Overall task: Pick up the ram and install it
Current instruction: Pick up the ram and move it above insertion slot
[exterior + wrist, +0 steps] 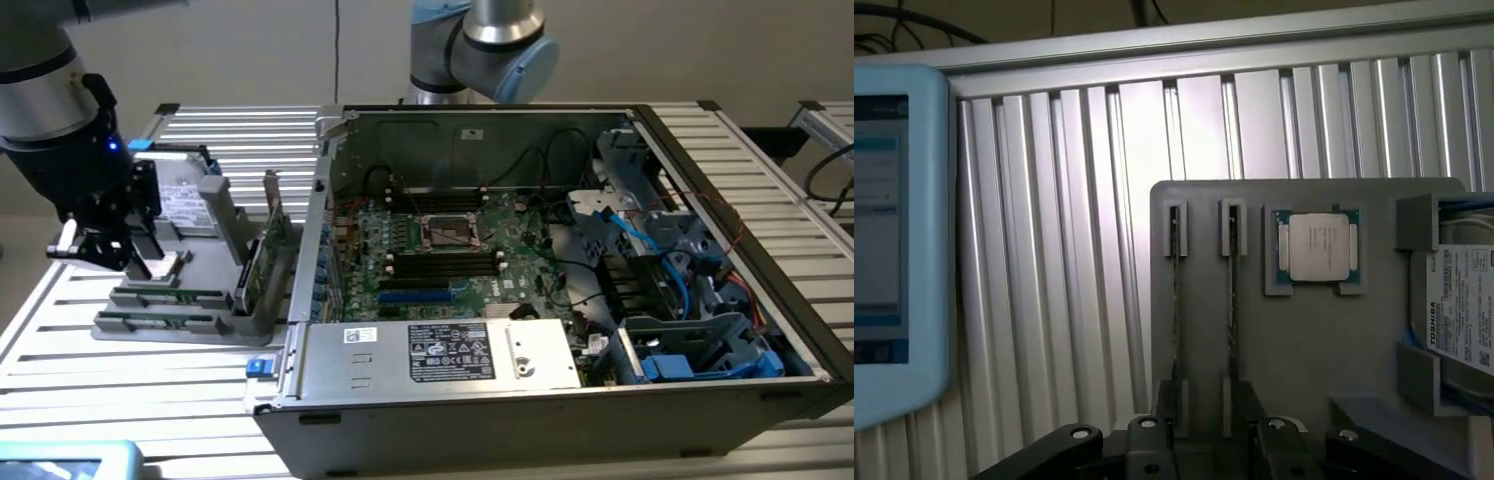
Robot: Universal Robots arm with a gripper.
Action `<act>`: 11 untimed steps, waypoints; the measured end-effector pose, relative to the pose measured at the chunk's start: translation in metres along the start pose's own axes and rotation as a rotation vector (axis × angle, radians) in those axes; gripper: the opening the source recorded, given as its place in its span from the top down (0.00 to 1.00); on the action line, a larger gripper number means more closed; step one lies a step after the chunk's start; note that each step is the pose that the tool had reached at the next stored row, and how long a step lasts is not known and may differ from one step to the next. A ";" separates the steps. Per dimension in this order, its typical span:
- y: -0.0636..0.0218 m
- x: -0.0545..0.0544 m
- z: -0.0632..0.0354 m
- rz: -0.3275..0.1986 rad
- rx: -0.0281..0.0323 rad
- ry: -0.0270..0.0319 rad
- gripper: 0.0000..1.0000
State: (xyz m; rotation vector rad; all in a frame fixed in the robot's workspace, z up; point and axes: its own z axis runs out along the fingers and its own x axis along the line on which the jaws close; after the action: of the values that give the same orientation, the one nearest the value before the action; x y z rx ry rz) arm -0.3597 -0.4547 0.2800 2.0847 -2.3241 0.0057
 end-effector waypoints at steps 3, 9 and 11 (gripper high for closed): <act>-0.0003 0.001 0.0055 -0.014 0.0001 -0.0008 0.64; -0.0009 0.006 0.0165 -0.039 0.0003 -0.0033 0.64; -0.0011 0.006 0.0200 -0.039 0.0002 -0.0033 0.64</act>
State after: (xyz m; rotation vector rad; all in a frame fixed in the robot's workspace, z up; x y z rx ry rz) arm -0.3595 -0.4614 0.2601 2.1311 -2.2851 0.0020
